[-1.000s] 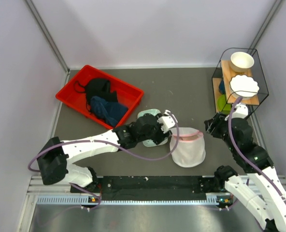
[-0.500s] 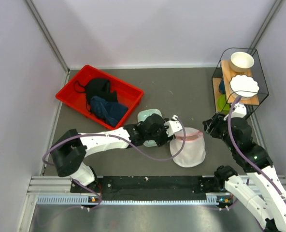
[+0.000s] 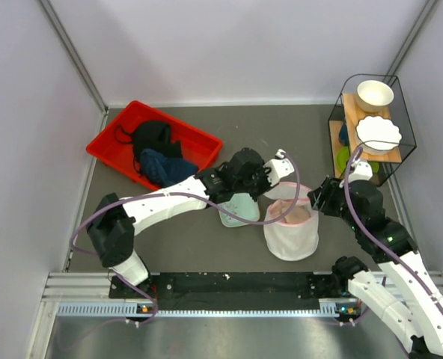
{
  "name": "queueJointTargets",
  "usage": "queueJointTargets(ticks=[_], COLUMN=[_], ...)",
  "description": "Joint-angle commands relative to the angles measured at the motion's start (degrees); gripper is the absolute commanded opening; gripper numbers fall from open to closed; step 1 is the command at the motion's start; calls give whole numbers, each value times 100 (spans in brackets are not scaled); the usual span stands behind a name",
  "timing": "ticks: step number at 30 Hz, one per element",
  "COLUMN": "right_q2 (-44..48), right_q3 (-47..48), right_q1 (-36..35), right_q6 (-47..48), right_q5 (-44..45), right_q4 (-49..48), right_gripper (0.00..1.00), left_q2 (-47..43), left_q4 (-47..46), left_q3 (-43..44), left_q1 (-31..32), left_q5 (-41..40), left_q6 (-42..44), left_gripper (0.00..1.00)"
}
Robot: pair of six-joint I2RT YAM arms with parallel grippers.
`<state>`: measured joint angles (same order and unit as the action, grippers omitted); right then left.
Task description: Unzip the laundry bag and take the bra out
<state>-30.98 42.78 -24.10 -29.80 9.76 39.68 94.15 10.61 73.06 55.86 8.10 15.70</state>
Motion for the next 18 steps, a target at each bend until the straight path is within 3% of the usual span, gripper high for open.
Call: queueJointTargets(ticks=[1, 4, 6, 9, 13, 18], right_q2=[-206, -373, -400, -51, 880, 989], right_q3=[116, 213, 248, 55, -726, -623], right_q1=[45, 37, 37, 37, 28, 37], right_q6=[325, 756, 1028, 1337, 1696, 2461], right_q5=[-412, -528, -510, -949, -1468, -1353], right_q4=[-153, -312, -487, -1091, -2340, -2167], right_gripper=[55, 63, 66, 69, 70, 72], left_q2=[-590, -670, -451, -169, -72, -221], left_q4=[266, 589, 1319, 1750, 1857, 1804], left_q3=[402, 770, 1332, 1825, 2028, 2054], left_q1=[4, -13, -74, -127, -145, -145], left_q5=[104, 271, 657, 833, 1027, 1291], left_q6=[-234, -235, -34, 29, 99, 187], left_gripper=[0, 0, 0, 0, 0, 0])
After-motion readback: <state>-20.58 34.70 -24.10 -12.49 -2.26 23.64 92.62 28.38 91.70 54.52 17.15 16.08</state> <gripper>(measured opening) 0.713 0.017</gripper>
